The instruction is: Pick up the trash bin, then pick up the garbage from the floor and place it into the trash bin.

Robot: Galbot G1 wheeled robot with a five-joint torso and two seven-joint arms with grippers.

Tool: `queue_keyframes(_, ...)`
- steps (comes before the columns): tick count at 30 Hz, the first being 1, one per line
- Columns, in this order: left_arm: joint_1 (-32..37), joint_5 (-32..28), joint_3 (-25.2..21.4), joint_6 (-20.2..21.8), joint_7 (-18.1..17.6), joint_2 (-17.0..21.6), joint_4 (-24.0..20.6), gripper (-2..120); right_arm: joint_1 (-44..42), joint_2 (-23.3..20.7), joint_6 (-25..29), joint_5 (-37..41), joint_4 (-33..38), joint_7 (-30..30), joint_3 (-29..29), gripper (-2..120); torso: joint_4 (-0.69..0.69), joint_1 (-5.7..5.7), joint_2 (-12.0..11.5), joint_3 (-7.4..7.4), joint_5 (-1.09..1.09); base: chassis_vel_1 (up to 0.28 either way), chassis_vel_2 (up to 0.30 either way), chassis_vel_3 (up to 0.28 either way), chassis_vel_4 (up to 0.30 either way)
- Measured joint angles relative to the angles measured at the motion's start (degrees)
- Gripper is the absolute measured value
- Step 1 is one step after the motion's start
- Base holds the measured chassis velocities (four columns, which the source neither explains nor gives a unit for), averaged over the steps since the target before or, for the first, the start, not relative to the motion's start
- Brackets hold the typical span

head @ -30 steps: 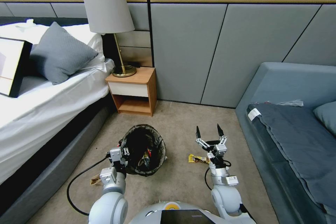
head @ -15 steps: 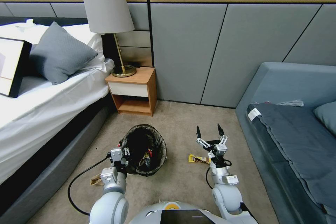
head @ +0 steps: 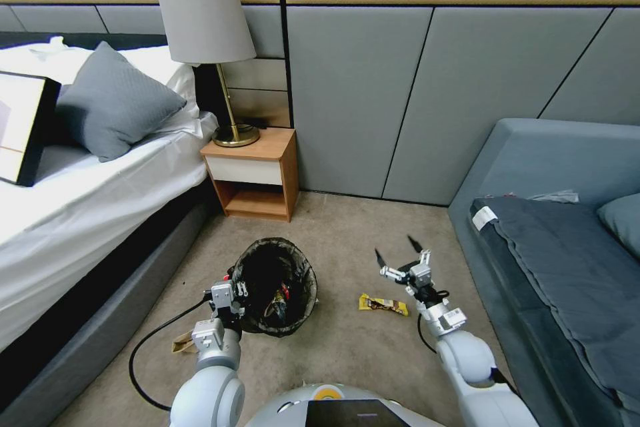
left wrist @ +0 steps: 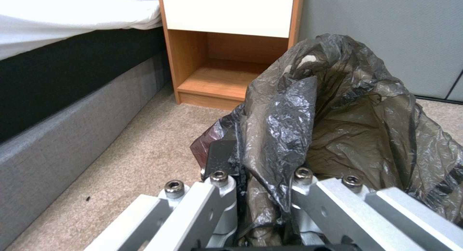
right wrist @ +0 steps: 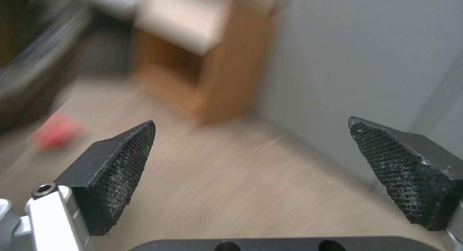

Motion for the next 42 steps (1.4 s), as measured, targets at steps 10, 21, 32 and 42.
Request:
queue_keyframes(10,-0.06,0.02,0.11,0.01,-0.02,0.03,-0.02,6,3.95,-4.82,2.74,-5.30,-14.62,-14.56,-1.15,100,0.00,0.00,0.00,0.00,0.00,0.000,0.000,0.000,0.000)
queue_keyframes(21,-0.09,0.06,-0.21,0.04,-0.05,-0.09,-0.02,6,9.95,-3.17,5.79,-12.82,-28.33,-17.40,-1.42,100,-0.01,0.00,0.00,0.00,-0.01,0.000,0.000,0.000,0.000)
queue_keyframes(32,0.07,0.22,-0.36,0.06,-0.10,-0.32,0.00,6,18.62,-0.27,7.82,-15.66,-42.27,-11.91,-1.78,100,0.01,0.01,0.00,0.00,-0.01,0.000,0.000,0.000,0.000)
queue_keyframes(42,0.27,0.62,-0.14,0.11,-0.10,-0.44,0.06,6,24.40,0.51,7.79,-14.85,-47.97,-9.21,-2.99,100,0.01,0.00,0.00,0.00,0.01,0.000,0.000,0.000,0.000)
